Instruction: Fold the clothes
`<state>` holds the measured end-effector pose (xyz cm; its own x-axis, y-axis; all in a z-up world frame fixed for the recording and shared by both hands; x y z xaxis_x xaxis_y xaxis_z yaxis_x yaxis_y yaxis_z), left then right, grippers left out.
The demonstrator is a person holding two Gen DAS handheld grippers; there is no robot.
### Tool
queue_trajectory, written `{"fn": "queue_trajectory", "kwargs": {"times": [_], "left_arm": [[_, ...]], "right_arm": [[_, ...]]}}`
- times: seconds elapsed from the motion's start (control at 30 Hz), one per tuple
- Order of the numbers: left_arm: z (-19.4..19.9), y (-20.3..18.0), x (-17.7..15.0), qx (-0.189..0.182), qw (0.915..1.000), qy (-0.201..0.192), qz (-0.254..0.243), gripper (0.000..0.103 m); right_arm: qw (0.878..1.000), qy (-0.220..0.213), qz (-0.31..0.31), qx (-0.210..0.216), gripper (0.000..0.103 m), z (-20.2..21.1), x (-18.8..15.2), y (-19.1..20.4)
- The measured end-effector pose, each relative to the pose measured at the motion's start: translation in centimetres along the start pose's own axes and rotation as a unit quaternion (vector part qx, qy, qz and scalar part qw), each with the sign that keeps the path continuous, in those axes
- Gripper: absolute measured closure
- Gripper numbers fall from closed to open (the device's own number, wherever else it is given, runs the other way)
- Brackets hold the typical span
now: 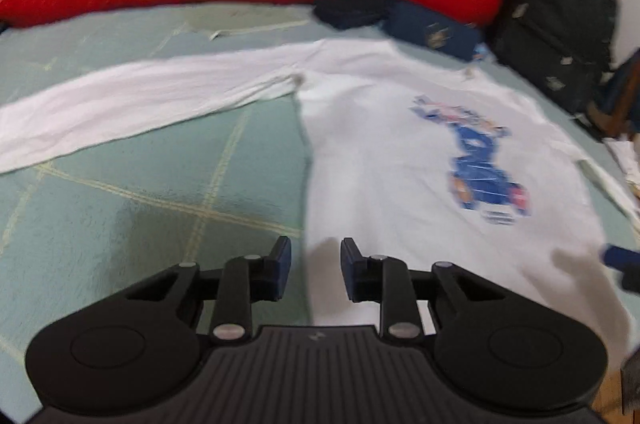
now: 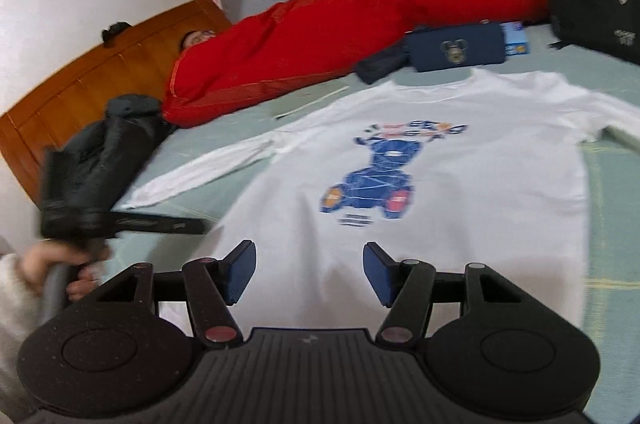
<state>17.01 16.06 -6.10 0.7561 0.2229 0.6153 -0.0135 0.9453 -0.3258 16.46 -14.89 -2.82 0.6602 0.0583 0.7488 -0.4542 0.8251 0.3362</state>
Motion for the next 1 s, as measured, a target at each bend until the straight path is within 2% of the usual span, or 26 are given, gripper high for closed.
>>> {"fn": "queue_trajectory", "kwargs": {"times": [0.07, 0.17, 0.2, 0.23, 0.33, 0.4, 0.5, 0.67, 0.73, 0.77, 0.9, 1.0], "left_arm": [[-1.9, 0.9, 0.2, 0.006, 0.9998, 0.013, 0.011, 0.080], [-2.3, -0.3, -0.2, 0.019, 0.9995, -0.001, -0.026, 0.082], [-2.3, -0.7, -0.4, 0.025, 0.9990, -0.002, -0.038, 0.098], [-2.0, -1.1, -0.5, 0.027, 0.9987, -0.003, -0.044, 0.101], [-0.5, -1.2, -0.8, 0.065, 0.9962, -0.017, -0.055, 0.101], [0.1, -0.2, -1.1, 0.063, 0.9975, -0.005, -0.032, 0.102], [1.3, 0.2, -1.0, 0.046, 0.9987, -0.004, -0.024, 0.098], [1.4, -0.9, 1.9, 0.017, 0.9984, -0.039, -0.037, 0.093], [-0.1, -0.9, 3.8, 0.003, 0.9988, -0.042, -0.025, 0.076], [-1.0, -0.5, 4.7, 0.000, 0.9990, -0.042, -0.011, 0.074], [-5.2, 1.9, 7.3, 0.025, 0.9985, -0.043, 0.023, 0.079], [-8.0, 2.5, 7.9, -0.012, 0.9986, -0.015, 0.048, 0.079]], "right_arm": [[1.000, 0.001, 0.003, 0.002, 0.038, -0.3, 0.0, 0.1], [1.000, 0.001, 0.003, 0.003, 0.038, -0.5, 0.0, -0.3], [1.000, 0.001, 0.000, 0.004, 0.038, -0.5, 0.1, -0.5], [1.000, 0.000, -0.003, 0.004, 0.038, -0.6, 0.1, -0.7], [1.000, 0.001, -0.010, 0.000, 0.038, -0.9, 0.0, -1.2], [1.000, 0.002, -0.013, -0.002, 0.038, -1.0, -0.1, -1.5], [1.000, 0.002, -0.016, -0.004, 0.035, -1.1, -0.2, -1.9], [0.999, 0.006, -0.026, -0.019, 0.035, -1.1, -0.3, -2.6], [0.999, 0.003, -0.026, -0.024, 0.034, -0.7, -0.2, -2.7], [0.999, 0.000, -0.025, -0.027, 0.034, -0.4, -0.2, -2.8], [0.998, -0.011, -0.031, -0.046, 0.033, 0.6, 0.1, -3.5], [0.997, -0.012, -0.039, -0.062, 0.032, 0.8, 0.2, -4.4]]}}
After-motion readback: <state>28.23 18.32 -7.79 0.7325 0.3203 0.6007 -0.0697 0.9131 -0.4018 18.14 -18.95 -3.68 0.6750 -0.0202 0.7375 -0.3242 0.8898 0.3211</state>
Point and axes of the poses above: each gripper's, at about its wrist camera, not at the fingertips, and z roughly against the way its jaws point, y to its left, x to its top, the point moved 4 cm from there along -z, roughly the way its jaws point, and after that the axes turned 10 degrees about -x, right-handed, at the moved point
